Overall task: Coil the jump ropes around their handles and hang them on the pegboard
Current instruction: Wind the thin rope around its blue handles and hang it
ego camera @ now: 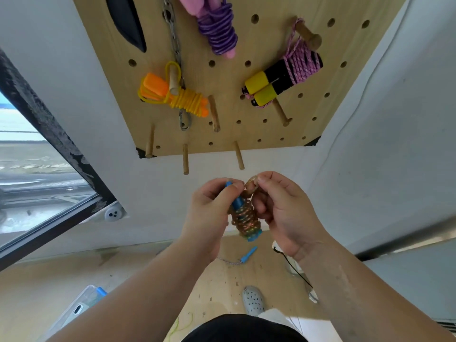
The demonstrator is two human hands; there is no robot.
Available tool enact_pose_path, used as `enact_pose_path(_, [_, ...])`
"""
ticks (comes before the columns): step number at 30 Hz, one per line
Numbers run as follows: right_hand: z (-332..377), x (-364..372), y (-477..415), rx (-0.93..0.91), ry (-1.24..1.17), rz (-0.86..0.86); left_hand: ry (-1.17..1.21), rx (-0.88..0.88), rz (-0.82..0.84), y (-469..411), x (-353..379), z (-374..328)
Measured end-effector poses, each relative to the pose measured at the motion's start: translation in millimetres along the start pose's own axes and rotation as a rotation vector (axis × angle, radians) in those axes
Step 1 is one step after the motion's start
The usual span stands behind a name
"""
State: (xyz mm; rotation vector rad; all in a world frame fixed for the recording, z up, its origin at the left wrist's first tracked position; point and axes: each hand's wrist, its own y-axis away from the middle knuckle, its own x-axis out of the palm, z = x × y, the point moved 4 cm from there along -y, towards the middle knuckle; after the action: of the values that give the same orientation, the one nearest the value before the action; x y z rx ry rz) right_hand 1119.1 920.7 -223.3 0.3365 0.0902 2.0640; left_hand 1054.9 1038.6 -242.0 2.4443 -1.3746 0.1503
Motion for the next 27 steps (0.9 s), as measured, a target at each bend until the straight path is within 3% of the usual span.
enact_pose_path(5, [12.0, -43.3, -32.4, -0.054, 0.053, -0.012, -0.317, -0.002, 0.038, -28.1, 38.0, 4.0])
enact_pose_path(11, [27.3, -96.1, -78.7, -0.120, 0.368, 0.087, -0.514, 0.074, 0.101, -71.5, 81.9, 1.9])
enact_pose_path(14, [36.9, -111.0, -106.1, -0.193, 0.473, 0.152, -0.433, 0.077, 0.038, -92.6, 99.7, 7.1])
enact_pose_path(21, [46.2, -123.2, -158.5, -0.292, 0.439, 0.226, -0.252, 0.120, -0.174, -124.2, 112.7, 16.4])
enact_pose_path(27, [52.9, -128.4, -171.4, -0.492, 0.599, 0.253, -0.183, 0.156, -0.293, -137.5, 110.4, 13.9])
